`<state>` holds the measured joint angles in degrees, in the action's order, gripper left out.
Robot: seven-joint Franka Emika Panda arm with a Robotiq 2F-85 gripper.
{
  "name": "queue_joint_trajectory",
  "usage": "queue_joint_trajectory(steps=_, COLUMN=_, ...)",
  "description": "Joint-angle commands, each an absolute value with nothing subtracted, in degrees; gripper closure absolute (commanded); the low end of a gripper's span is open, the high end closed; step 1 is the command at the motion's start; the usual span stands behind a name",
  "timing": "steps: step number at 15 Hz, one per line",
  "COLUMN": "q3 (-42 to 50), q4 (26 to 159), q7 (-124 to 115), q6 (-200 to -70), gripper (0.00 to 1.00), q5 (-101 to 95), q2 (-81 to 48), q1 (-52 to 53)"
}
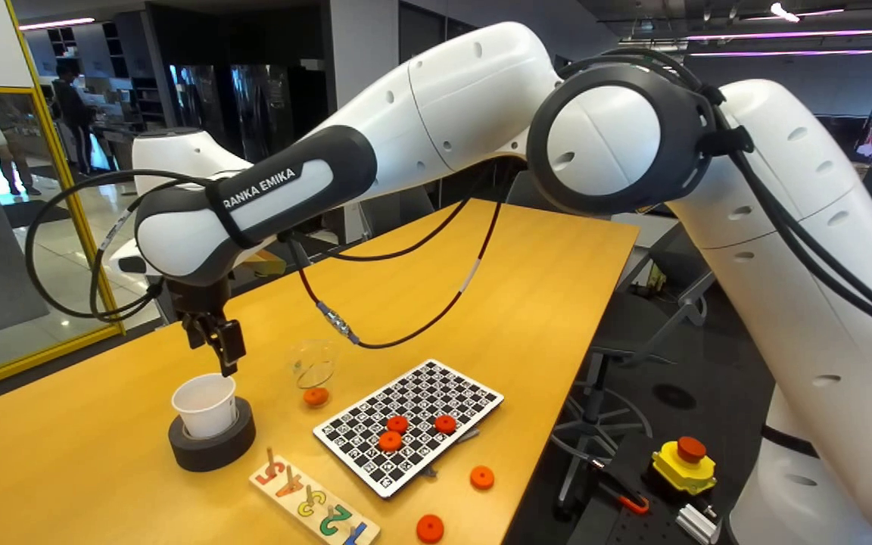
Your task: Pick up all the orange objects from the checkers board and the table, and put them in two cups
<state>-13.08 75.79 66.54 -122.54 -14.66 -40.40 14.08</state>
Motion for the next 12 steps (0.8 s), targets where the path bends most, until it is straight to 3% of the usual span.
queue_joint_trajectory(steps=1, q3=-10.6, q4=87.8, q7=56.7, q6=-125.2, gripper=0.0, q5=-15.1, q2=-31.0, q1=13.7)
queue_joint_trajectory(steps=12, q3=-9.7, q4=119.2, q7=32.0, q6=-134.0, gripper=0.0, q5=-13.9, q2=-12.2, q1=9.5)
